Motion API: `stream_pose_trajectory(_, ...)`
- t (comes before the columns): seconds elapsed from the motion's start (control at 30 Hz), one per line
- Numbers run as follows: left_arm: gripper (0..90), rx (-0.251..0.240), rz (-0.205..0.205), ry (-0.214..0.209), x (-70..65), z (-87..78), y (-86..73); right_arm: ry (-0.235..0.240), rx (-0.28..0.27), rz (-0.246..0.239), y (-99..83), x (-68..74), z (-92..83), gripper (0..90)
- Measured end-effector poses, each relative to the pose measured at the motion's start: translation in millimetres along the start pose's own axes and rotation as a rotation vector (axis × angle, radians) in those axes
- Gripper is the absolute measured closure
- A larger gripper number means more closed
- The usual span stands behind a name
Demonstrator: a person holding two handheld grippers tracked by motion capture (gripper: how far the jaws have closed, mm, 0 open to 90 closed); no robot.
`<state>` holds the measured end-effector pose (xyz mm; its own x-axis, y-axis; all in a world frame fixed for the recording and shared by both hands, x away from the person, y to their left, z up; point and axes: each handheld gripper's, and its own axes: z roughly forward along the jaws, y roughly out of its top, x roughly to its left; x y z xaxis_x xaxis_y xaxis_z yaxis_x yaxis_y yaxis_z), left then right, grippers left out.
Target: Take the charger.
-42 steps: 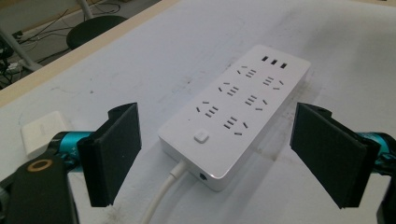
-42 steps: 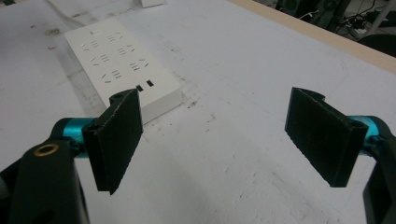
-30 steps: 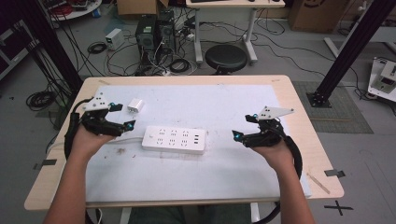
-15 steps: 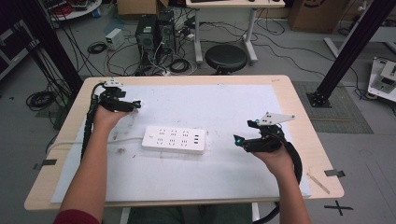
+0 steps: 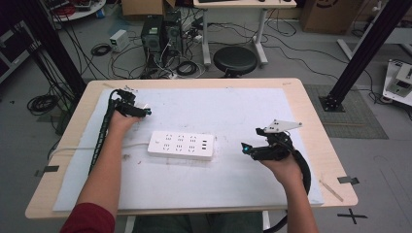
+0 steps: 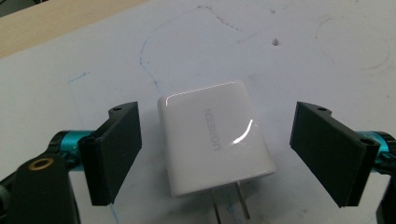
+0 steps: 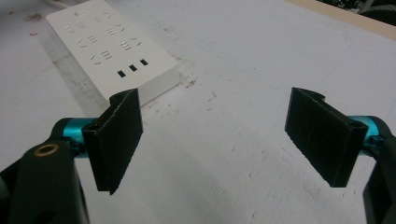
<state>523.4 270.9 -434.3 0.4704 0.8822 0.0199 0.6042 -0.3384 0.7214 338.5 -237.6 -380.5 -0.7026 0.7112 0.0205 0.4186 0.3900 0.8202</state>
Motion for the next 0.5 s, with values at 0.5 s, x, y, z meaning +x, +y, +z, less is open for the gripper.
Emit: stream_pose_trajectory(0.5, 29.6, 0.022, -0.009, 0.007, 1.4, 6.6, -4.2, -0.003, 0.010, -0.009, 1.0, 0.8, 2.2, 19.5)
